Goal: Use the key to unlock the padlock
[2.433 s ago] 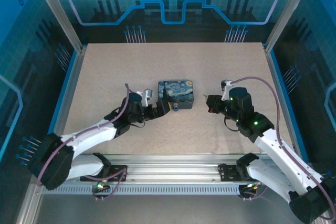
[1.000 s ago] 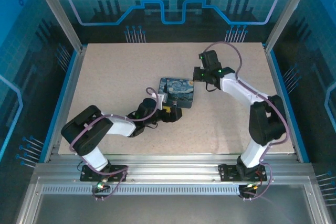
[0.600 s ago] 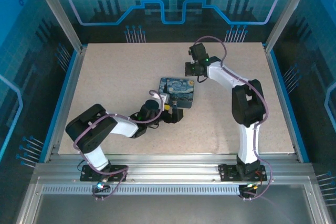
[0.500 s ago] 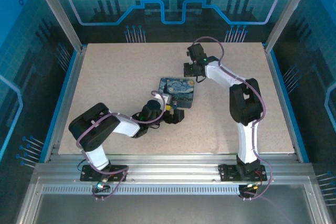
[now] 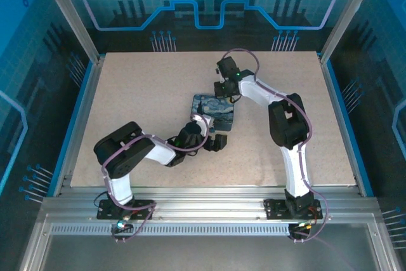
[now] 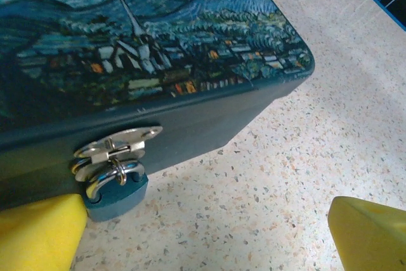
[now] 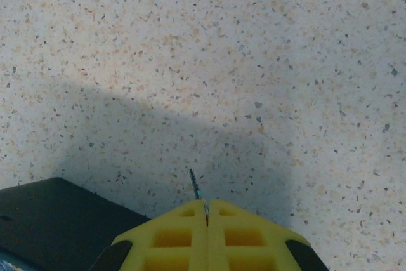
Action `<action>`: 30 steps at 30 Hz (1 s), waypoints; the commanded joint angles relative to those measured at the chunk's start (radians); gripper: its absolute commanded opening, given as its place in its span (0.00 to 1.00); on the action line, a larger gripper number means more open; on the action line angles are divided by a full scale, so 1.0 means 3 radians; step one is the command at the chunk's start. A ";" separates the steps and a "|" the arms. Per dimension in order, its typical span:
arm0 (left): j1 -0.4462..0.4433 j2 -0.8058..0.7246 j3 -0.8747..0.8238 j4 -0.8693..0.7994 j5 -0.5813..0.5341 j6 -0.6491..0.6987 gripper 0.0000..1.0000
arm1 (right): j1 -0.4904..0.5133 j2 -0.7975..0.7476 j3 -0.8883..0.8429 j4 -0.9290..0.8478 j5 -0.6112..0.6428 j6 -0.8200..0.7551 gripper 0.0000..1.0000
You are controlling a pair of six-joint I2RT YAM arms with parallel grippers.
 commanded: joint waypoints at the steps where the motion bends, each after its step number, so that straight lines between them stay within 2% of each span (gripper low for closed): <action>1: -0.0031 0.0088 0.0153 0.0083 0.0028 0.0166 0.99 | 0.0083 0.0080 0.0036 -0.0112 -0.0091 -0.0060 0.00; 4: -0.0030 0.0105 0.0171 0.0122 0.0129 0.0160 0.98 | 0.0115 0.0079 -0.0005 -0.0099 -0.0094 -0.0056 0.00; 13: 0.0039 0.0083 0.0136 0.0338 0.0516 -0.0013 0.83 | 0.0126 0.0008 -0.0079 -0.0074 -0.0078 -0.0066 0.00; 19: 0.0092 0.0108 0.0156 0.0344 0.0570 -0.0069 0.78 | 0.0126 -0.0011 -0.0108 -0.0059 -0.0093 -0.0052 0.00; 25: 0.0077 0.0006 0.0153 0.0043 0.0156 -0.0006 0.89 | 0.0124 -0.0041 -0.0115 -0.0038 -0.0087 -0.0056 0.00; 30: -0.0015 -0.0143 0.0178 -0.0354 -0.0331 0.0157 0.91 | 0.0122 -0.0041 -0.0102 -0.0053 -0.0076 -0.0057 0.00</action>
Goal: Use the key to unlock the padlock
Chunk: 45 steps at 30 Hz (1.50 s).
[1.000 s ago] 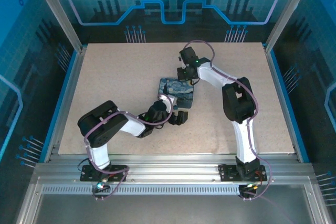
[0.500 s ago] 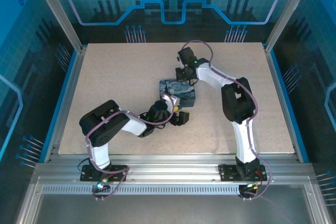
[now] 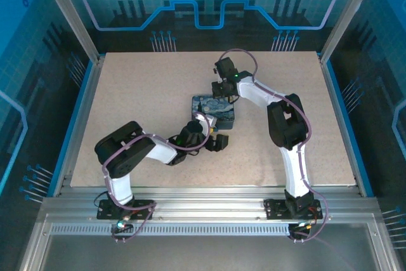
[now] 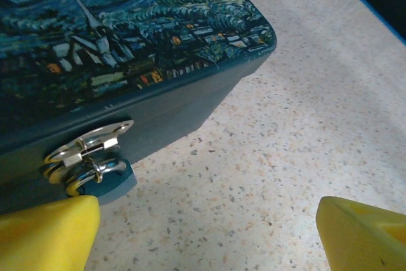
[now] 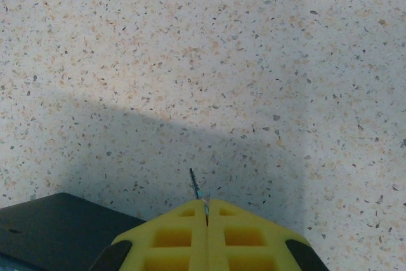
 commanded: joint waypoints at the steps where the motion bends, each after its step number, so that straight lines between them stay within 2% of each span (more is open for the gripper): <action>1: -0.0026 -0.0153 0.0067 -0.0239 -0.0515 0.0153 0.92 | 0.0074 -0.0044 -0.0059 -0.0197 -0.0086 -0.0056 0.00; 9: -0.0127 0.0025 0.0248 -0.0295 -0.0741 0.0235 0.95 | 0.0102 -0.0070 -0.0081 -0.0155 -0.0109 -0.0036 0.00; 15: -0.0128 0.0167 0.0260 0.0069 -0.0287 0.0213 0.94 | 0.0104 -0.0087 -0.0103 -0.0150 -0.0115 -0.0041 0.00; 25: 0.0114 0.0096 0.0100 0.0436 0.0396 -0.0135 0.80 | 0.0103 -0.0135 -0.0151 -0.0110 -0.0108 -0.0041 0.00; 32: 0.0241 0.0151 0.0116 0.0526 0.0648 -0.0385 0.75 | 0.0105 -0.0187 -0.0180 -0.0093 -0.0111 -0.0021 0.00; 39: 0.0244 0.0236 0.0244 0.0327 0.0721 -0.0427 0.78 | 0.0112 -0.0198 -0.0178 -0.0093 -0.0117 -0.0011 0.00; 45: 0.0247 0.0389 0.0338 0.0314 0.0780 -0.0536 0.72 | 0.0117 -0.0211 -0.0199 -0.0077 -0.0119 0.0005 0.00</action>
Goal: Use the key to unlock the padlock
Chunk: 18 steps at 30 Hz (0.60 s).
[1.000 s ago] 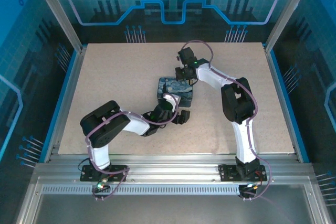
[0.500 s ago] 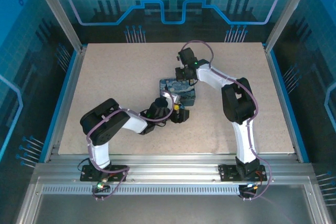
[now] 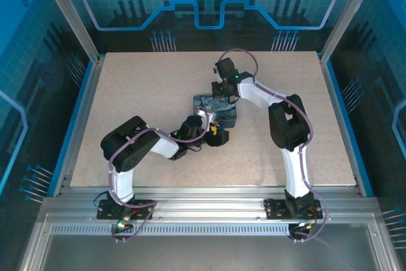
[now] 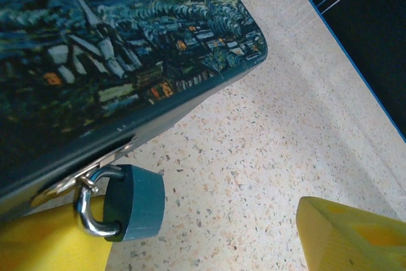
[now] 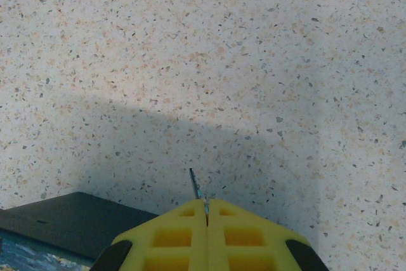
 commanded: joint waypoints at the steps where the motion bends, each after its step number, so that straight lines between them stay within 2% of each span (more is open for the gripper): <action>1: 0.0033 0.0101 0.0127 0.0094 0.0041 -0.0079 0.70 | 0.0104 -0.0123 -0.0086 -0.0190 -0.0121 0.0004 0.00; 4: 0.0051 0.0114 0.0090 0.0124 -0.0030 -0.0136 0.69 | 0.0104 -0.0142 -0.0108 -0.0186 -0.0119 0.0001 0.00; 11: 0.0201 0.0015 -0.0074 0.0184 0.0027 -0.0217 0.53 | 0.0103 -0.0198 -0.0146 -0.0163 -0.0100 -0.0002 0.00; 18: 0.0252 -0.0033 -0.0083 0.0004 0.0082 -0.0212 0.38 | 0.0105 -0.0227 -0.0175 -0.0143 -0.0103 0.0008 0.00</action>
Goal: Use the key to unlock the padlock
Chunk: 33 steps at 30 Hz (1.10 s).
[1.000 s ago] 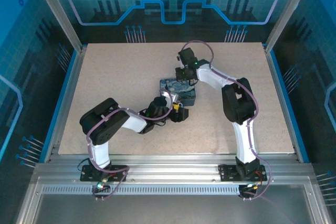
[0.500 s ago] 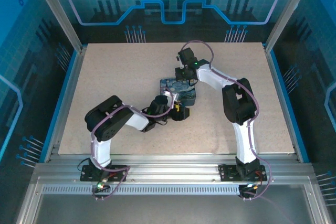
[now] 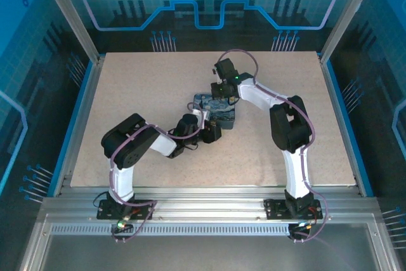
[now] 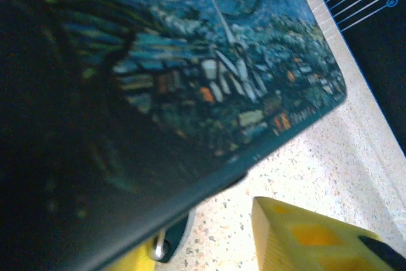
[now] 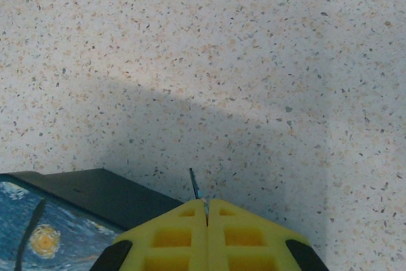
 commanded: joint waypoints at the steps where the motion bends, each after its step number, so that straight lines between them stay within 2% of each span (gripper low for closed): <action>1: 0.0057 -0.0098 -0.0029 -0.0046 0.0031 0.0023 0.37 | 0.0060 -0.0124 -0.0094 -0.0124 -0.0091 0.0008 0.00; 5: 0.0073 -0.0123 -0.0060 -0.0093 0.0028 0.0016 0.38 | 0.0057 -0.0120 -0.0106 -0.0123 -0.0092 0.0013 0.00; 10: 0.0076 -0.0158 -0.0068 -0.0168 -0.0026 0.0033 0.53 | 0.0053 -0.0114 -0.0111 -0.0114 -0.0105 0.0023 0.00; 16: 0.0069 -0.0118 -0.0048 -0.0027 0.0100 -0.0115 0.56 | 0.0040 -0.0140 -0.0111 -0.0111 -0.0112 0.0028 0.00; 20: 0.0058 -0.0089 -0.0088 0.0160 0.0140 -0.0236 0.64 | 0.0032 -0.0145 -0.0105 -0.0108 -0.0131 0.0037 0.00; 29: -0.0022 0.0043 0.0005 0.0338 0.0289 -0.0324 0.71 | 0.0033 -0.0154 -0.0086 -0.0108 -0.0144 0.0047 0.00; 32: -0.0020 0.0086 0.0027 0.0361 0.0305 -0.0350 0.70 | 0.0036 -0.0165 -0.0091 -0.0118 -0.0147 0.0041 0.00; 33: -0.0020 0.0084 0.0027 0.0345 0.0293 -0.0352 0.67 | 0.0032 -0.0165 -0.0091 -0.0121 -0.0142 0.0039 0.00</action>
